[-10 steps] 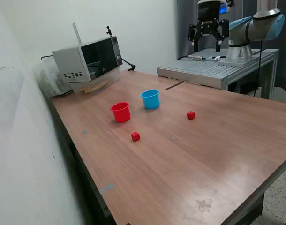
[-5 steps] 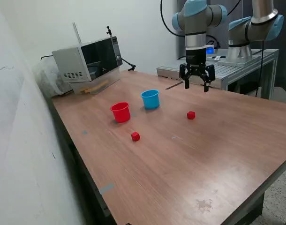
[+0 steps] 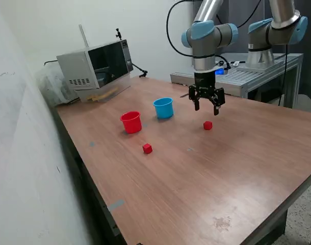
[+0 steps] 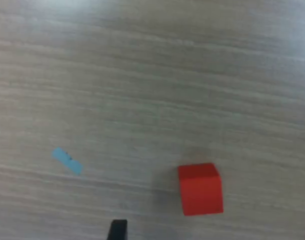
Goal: Place red objects in the red bin, and blue objects in the blue bin.
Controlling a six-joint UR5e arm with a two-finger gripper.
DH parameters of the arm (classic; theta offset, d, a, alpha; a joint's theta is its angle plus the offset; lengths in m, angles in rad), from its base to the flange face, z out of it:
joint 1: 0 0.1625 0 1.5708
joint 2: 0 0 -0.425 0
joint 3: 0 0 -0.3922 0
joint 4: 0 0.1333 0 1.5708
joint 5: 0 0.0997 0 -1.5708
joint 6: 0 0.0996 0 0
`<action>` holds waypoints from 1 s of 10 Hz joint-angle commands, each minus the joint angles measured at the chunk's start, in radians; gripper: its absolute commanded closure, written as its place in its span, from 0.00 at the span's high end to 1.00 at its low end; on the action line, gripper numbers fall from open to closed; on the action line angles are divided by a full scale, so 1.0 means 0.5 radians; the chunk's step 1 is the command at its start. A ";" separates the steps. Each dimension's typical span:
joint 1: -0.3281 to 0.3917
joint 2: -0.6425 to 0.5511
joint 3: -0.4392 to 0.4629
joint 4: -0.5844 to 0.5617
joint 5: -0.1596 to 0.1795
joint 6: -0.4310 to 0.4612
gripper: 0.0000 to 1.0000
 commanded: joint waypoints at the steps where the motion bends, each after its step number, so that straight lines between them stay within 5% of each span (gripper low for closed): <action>1: -0.004 0.035 -0.001 -0.007 0.000 -0.026 1.00; 10: -0.001 0.124 -0.001 -0.038 0.055 -0.308 1.00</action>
